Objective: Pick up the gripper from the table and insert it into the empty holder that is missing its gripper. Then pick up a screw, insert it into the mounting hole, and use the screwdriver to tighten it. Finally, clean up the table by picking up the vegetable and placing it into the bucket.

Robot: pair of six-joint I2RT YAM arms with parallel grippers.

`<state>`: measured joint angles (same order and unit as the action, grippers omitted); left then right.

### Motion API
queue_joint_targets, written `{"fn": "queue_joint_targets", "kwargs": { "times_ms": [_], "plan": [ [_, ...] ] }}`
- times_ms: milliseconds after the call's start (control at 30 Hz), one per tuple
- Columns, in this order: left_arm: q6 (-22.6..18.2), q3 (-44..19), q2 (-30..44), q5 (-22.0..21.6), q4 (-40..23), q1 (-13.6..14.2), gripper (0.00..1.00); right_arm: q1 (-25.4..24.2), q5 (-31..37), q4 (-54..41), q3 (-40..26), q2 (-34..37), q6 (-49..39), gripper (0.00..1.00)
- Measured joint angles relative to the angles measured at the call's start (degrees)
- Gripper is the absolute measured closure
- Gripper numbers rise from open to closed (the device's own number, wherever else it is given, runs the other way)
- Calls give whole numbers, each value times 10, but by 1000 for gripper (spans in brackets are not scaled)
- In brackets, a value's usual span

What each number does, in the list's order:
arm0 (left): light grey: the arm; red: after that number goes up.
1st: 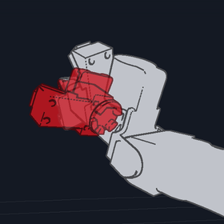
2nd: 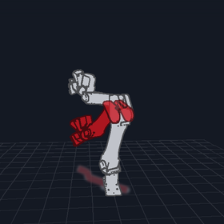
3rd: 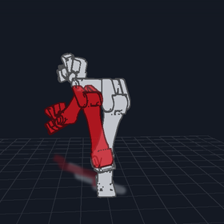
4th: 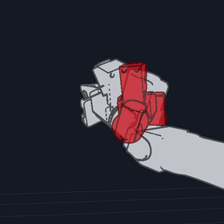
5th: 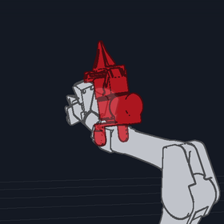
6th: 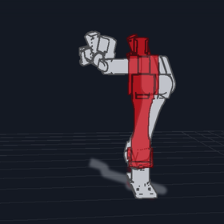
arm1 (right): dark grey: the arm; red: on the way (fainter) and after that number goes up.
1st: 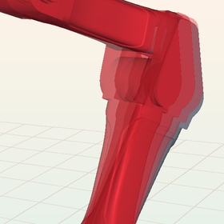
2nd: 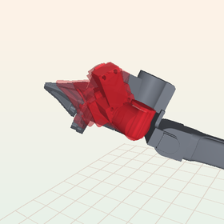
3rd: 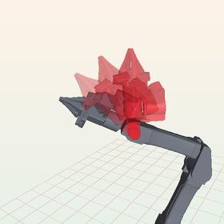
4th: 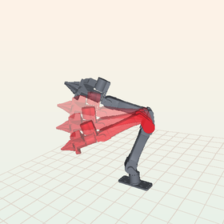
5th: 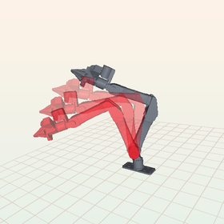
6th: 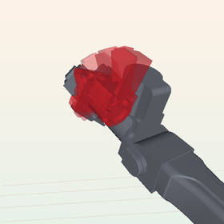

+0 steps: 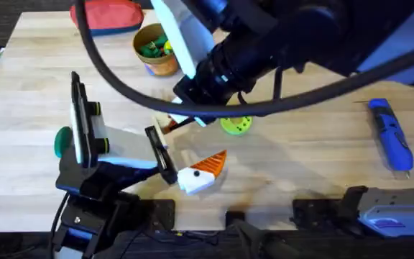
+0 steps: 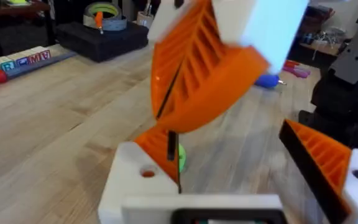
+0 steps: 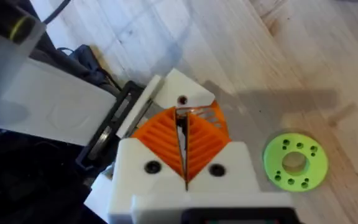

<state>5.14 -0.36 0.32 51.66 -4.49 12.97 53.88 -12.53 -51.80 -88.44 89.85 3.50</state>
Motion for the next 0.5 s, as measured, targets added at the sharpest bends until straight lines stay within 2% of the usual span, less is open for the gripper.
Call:
{"fn": "queue_joint_targets", "kwargs": {
  "times_ms": [500],
  "plan": [
    [-3,0,0,0,0,0,13,1,-4,22,-3,6,6,998]
  ]
}}
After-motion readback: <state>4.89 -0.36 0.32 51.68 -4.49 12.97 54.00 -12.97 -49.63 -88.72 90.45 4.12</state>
